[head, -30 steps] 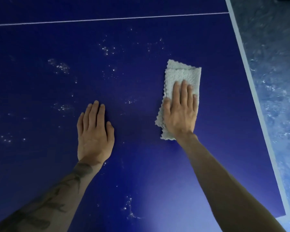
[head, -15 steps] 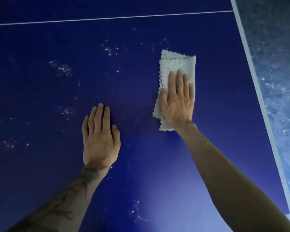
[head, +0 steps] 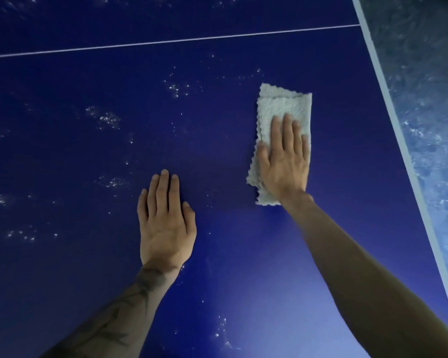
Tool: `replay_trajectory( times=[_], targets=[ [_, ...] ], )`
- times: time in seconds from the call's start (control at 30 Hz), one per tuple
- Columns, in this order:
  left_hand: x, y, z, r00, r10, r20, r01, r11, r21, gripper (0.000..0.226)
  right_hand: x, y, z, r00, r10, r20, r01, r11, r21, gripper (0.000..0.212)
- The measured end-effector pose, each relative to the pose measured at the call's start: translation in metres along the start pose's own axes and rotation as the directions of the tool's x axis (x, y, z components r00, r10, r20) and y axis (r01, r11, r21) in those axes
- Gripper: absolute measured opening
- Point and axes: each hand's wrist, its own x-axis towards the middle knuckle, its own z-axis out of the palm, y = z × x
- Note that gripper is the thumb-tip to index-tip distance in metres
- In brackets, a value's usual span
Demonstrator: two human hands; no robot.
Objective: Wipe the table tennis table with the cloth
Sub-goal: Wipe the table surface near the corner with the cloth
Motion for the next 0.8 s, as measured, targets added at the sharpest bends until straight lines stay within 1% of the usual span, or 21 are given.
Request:
replay_trajectory(
  times=[0.03, 0.07, 0.1, 0.13, 0.2, 0.23, 0.27, 0.3, 0.4, 0.47, 0.53, 0.6, 0.63, 0.67, 0.73, 0.77, 0.8],
  targets=[
    [0.000, 0.000, 0.001, 1.000, -0.001, -0.004, 0.001, 1.000, 0.003, 0.056, 0.005, -0.016, 0.003, 1.000, 0.003, -0.003, -0.003, 1.000, 0.010, 0.068],
    [0.000, -0.001, 0.002, 1.000, -0.003, -0.008, 0.003, 1.000, 0.004, 0.056, 0.006, -0.032, 0.007, 1.000, -0.030, 0.003, 0.030, 0.999, 0.021, 0.069],
    [0.000, -0.001, 0.002, 1.000, -0.004, -0.013, 0.004, 1.000, 0.004, 0.056, 0.002, -0.047, 0.012, 0.995, -0.103, 0.011, 0.102, 0.995, 0.022, 0.069],
    [0.000, -0.001, 0.003, 1.000, -0.002, -0.018, 0.002, 1.000, 0.006, 0.056, -0.007, -0.059, 0.016, 0.979, -0.205, 0.022, 0.204, 0.979, 0.009, 0.068],
    [0.001, 0.000, 0.001, 1.000, 0.000, -0.008, 0.000, 1.000, 0.017, 0.056, -0.027, -0.064, 0.021, 0.911, -0.409, 0.050, 0.410, 0.912, -0.018, 0.067],
    [0.001, 0.001, -0.001, 1.000, 0.000, 0.001, 0.000, 1.000, 0.017, 0.056, -0.032, -0.056, 0.020, 0.884, -0.463, 0.060, 0.465, 0.885, -0.024, 0.066],
    [0.001, 0.002, -0.003, 1.000, -0.003, 0.009, 0.002, 1.000, 0.013, 0.056, -0.031, -0.044, 0.017, 0.881, -0.469, 0.070, 0.471, 0.882, -0.022, 0.066],
    [0.002, 0.003, -0.005, 1.000, -0.009, 0.020, 0.009, 1.000, 0.003, 0.056, -0.026, -0.031, 0.013, 0.898, -0.433, 0.076, 0.435, 0.900, -0.016, 0.066],
    [0.006, 0.001, -0.010, 0.998, -0.020, 0.052, 0.023, 0.998, -0.053, 0.055, 0.012, -0.002, -0.001, 0.973, -0.220, 0.074, 0.222, 0.975, -0.016, 0.066],
    [0.015, -0.004, -0.015, 0.999, 0.007, 0.037, -0.005, 0.998, -0.058, 0.053, 0.043, -0.006, -0.007, 0.993, -0.111, 0.040, 0.111, 0.994, -0.011, 0.067],
    [0.034, -0.011, -0.018, 1.000, 0.002, 0.030, -0.001, 0.999, -0.044, 0.054, 0.067, -0.029, -0.007, 0.998, -0.065, 0.026, 0.064, 0.998, 0.015, 0.068],
    [0.054, -0.019, -0.020, 0.998, -0.037, 0.050, 0.038, 0.999, -0.031, 0.057, 0.074, -0.057, -0.002, 0.994, -0.104, 0.033, 0.104, 0.994, 0.024, 0.069],
    [0.062, -0.023, -0.020, 0.996, -0.055, 0.069, 0.057, 0.998, -0.028, 0.060, 0.070, -0.068, 0.001, 0.985, -0.167, 0.038, 0.167, 0.986, 0.015, 0.069],
    [0.068, -0.026, -0.018, 0.994, -0.066, 0.084, 0.068, 0.997, -0.026, 0.062, 0.061, -0.076, 0.004, 0.964, -0.260, 0.054, 0.260, 0.966, 0.005, 0.068],
    [0.072, -0.032, -0.015, 0.994, -0.065, 0.083, 0.066, 0.998, -0.017, 0.064, 0.044, -0.072, 0.009, 0.884, -0.459, 0.095, 0.461, 0.887, -0.010, 0.068],
    [0.073, -0.034, -0.013, 0.996, -0.057, 0.071, 0.059, 0.998, -0.020, 0.065, 0.043, -0.061, 0.010, 0.853, -0.510, 0.108, 0.514, 0.858, -0.014, 0.067],
    [0.073, -0.035, -0.012, 0.997, -0.050, 0.058, 0.051, 0.998, -0.026, 0.065, 0.050, -0.048, 0.008, 0.851, -0.512, 0.115, 0.517, 0.856, -0.012, 0.066]
  ],
)
